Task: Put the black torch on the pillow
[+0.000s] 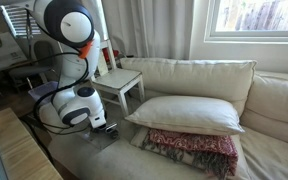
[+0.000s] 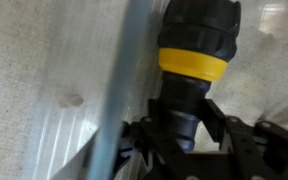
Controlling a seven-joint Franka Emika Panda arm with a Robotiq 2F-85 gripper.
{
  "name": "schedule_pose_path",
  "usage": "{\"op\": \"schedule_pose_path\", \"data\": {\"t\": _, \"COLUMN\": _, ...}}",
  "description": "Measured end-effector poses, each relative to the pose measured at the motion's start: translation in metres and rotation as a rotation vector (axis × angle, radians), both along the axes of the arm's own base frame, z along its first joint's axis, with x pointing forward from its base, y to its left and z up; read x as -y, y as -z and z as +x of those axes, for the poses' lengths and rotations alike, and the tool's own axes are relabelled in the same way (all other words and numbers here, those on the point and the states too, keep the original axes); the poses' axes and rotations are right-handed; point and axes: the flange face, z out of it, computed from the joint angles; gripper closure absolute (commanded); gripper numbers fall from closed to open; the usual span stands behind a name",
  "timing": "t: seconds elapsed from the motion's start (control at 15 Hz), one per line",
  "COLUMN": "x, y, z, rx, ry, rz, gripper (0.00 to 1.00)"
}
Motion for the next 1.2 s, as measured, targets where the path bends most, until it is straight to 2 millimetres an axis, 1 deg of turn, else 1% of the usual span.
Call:
{"op": "schedule_pose_path", "data": {"t": 0.33, "x": 0.003, "y": 0.001, "z": -0.001, "rx": 0.001, "ry": 0.004, "rz": 0.011, "gripper": 0.77}}
{"op": "schedule_pose_path", "data": {"t": 0.53, "x": 0.003, "y": -0.005, "z": -0.001, "rx": 0.009, "ry": -0.029, "rz": 0.004, "gripper": 0.77}}
{"op": "schedule_pose_path", "data": {"t": 0.73, "x": 0.009, "y": -0.021, "z": -0.009, "rx": -0.005, "ry": -0.053, "rz": -0.019, "gripper": 0.77}}
{"op": "schedule_pose_path", "data": {"t": 1.07, "x": 0.018, "y": -0.065, "z": -0.023, "rx": -0.01, "ry": -0.056, "rz": -0.015, "gripper": 0.77}}
{"op": "schedule_pose_path", "data": {"t": 1.13, "x": 0.02, "y": -0.076, "z": -0.025, "rx": 0.0, "ry": -0.055, "rz": -0.01, "gripper": 0.52}}
{"op": "schedule_pose_path", "data": {"t": 1.2, "x": 0.02, "y": -0.082, "z": -0.025, "rx": 0.004, "ry": -0.054, "rz": -0.007, "gripper": 0.52}}
